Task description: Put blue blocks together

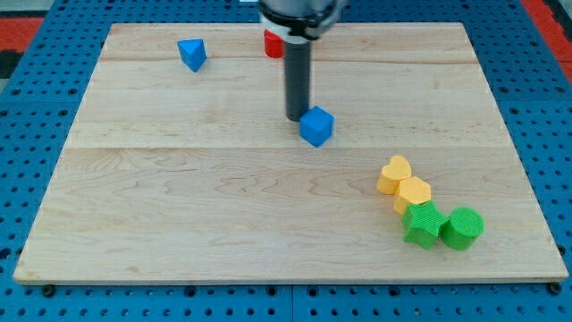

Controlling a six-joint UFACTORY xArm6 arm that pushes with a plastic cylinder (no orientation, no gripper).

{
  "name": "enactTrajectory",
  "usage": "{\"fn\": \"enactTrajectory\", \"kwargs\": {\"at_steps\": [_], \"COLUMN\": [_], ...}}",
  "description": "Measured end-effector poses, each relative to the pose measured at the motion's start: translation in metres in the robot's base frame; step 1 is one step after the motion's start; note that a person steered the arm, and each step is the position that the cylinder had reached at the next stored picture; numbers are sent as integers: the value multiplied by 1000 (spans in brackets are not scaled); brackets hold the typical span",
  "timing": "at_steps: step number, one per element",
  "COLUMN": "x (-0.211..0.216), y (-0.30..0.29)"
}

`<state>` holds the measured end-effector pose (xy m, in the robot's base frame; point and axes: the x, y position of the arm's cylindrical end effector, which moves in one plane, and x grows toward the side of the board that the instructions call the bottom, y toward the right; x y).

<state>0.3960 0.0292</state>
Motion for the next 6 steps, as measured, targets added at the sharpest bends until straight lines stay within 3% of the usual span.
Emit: {"fn": "enactTrajectory", "kwargs": {"at_steps": [2, 3, 5, 6], "x": [73, 26, -51, -110], "y": [48, -2, -189, -230]}}
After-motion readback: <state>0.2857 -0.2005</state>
